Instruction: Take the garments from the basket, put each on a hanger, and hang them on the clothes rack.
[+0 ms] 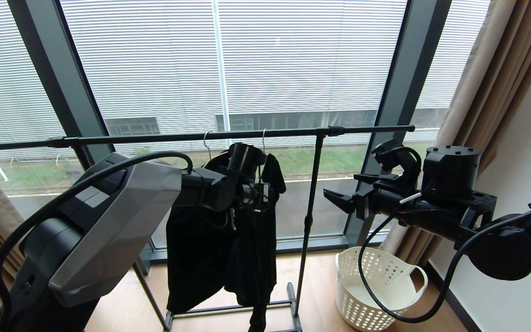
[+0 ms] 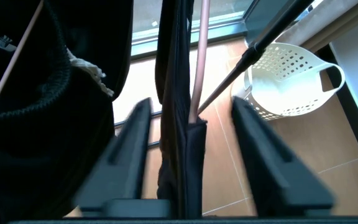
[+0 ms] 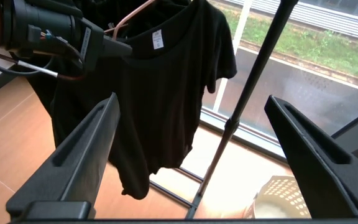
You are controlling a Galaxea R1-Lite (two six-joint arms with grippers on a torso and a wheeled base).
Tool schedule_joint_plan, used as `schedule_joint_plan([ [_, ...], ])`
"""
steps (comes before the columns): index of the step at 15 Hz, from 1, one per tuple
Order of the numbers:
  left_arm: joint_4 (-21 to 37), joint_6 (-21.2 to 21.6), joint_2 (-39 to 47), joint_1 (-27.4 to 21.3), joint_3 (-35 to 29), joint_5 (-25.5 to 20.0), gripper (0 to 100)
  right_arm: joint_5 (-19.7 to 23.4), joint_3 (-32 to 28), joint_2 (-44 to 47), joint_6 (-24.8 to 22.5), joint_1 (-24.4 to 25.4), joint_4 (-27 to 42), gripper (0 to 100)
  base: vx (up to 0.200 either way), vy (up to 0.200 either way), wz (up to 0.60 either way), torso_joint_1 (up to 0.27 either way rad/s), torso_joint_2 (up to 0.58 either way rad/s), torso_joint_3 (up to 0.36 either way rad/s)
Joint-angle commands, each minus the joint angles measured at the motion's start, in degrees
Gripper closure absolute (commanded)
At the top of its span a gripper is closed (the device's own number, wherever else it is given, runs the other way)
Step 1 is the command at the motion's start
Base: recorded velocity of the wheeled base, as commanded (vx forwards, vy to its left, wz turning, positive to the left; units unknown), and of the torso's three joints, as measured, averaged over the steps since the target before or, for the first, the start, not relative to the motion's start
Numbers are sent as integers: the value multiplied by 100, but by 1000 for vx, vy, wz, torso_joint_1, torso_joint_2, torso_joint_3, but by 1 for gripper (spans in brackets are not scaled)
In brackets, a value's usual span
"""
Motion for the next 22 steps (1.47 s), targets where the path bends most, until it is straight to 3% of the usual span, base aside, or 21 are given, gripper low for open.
schedule_joint_plan([
  [1,15,-7,-156,1,13,6,0,1,3,-10,-2,-1,-7,0,0,0,0,0,0,0],
  [7,560,28,-947,9,409,-3,0,1,3,-72,-2,-1,-16,0,0,0,0,0,0,0],
  [13,525,195,-1932,80,1578,-73,0,1,3,-107,-2,-1,-16,0,0,0,0,0,0,0],
  [17,-134,362,-2907,168,3001,-293,0,-140,302,-388,7,87,-16,0,0,0,0,0,0,0],
  [22,-1180,713,-5034,291,5603,-372,0,-861,2200,-2603,-2,386,11,0,0,0,0,0,0,0],
])
